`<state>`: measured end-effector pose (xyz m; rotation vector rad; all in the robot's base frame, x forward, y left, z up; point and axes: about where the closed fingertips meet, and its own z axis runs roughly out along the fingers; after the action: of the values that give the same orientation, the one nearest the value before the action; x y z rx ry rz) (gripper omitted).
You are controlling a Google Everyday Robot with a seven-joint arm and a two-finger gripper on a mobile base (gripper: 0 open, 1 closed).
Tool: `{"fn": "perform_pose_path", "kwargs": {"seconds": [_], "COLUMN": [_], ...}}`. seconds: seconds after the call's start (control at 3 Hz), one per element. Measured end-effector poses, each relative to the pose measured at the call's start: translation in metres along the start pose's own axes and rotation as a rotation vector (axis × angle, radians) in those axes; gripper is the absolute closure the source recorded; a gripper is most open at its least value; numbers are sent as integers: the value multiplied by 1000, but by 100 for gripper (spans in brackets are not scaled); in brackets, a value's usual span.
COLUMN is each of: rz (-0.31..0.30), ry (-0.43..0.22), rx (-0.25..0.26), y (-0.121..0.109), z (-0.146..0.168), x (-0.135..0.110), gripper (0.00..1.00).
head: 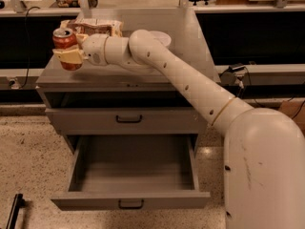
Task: Place coke can into middle drawer
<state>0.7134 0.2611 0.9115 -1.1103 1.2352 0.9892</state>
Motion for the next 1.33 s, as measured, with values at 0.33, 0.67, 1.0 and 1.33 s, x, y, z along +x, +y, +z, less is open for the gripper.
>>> {"fn": "perform_pose_path", "kwargs": {"seconds": [0.33,0.67,1.0,1.33], "rz": [-36,10,121,161], "ry": [10,174,342,420], "rx": [-78,-165,-156,-151], "y": [31,91,144,169], "z": [-29,-74,-137,-160], "x": [-31,-30,-28,-7], "gripper": [100,100,100,100]}}
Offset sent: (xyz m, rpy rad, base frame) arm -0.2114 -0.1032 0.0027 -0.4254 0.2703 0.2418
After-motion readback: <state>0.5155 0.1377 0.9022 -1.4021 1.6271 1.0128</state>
